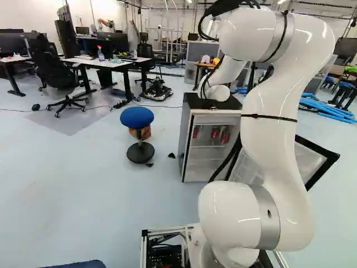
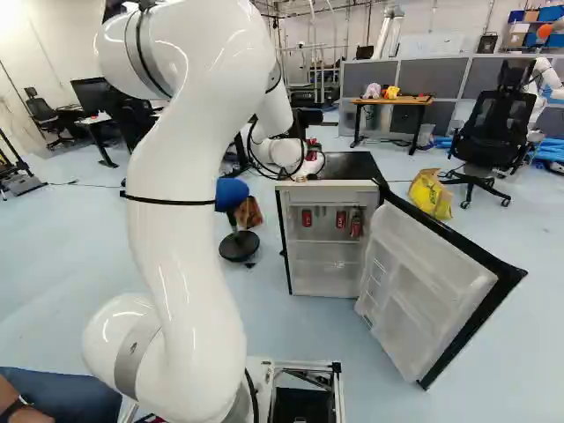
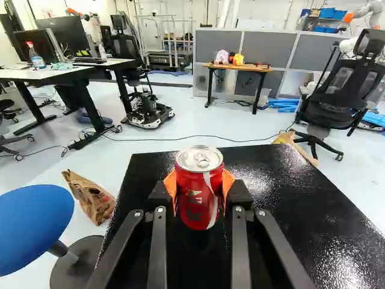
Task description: Grab a drink from the fridge
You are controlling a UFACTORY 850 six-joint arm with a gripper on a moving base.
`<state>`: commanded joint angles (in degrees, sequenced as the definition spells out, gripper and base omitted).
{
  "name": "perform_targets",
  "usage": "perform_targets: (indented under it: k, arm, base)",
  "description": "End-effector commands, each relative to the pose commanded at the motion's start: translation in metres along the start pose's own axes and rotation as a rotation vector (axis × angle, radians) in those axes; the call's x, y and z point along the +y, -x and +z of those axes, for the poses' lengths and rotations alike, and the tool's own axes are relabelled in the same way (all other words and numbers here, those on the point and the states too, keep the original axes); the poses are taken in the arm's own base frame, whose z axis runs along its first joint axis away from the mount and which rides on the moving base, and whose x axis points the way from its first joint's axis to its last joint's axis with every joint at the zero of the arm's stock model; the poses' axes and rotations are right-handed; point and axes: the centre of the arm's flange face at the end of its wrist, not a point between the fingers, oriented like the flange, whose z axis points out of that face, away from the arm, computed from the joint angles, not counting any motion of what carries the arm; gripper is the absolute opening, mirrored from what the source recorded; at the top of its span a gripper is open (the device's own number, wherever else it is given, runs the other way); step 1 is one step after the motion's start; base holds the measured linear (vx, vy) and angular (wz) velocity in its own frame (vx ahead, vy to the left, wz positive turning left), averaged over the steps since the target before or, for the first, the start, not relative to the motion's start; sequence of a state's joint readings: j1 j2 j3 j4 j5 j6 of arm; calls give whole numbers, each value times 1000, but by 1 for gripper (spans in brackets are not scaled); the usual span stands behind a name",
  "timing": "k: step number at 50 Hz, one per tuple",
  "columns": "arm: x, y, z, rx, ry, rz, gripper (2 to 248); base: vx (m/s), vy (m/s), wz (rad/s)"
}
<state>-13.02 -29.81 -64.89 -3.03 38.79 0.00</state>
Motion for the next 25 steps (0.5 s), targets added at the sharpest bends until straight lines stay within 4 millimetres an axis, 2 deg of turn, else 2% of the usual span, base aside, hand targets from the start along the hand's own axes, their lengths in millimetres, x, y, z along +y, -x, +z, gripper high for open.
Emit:
perform_targets:
  k: [18,25]
  arm:
    - [-1,20,8,-32,-1,1,94]
    - [-1,20,8,-32,-1,1,94]
  base:
    - [0,0,0]
    - [0,0,0]
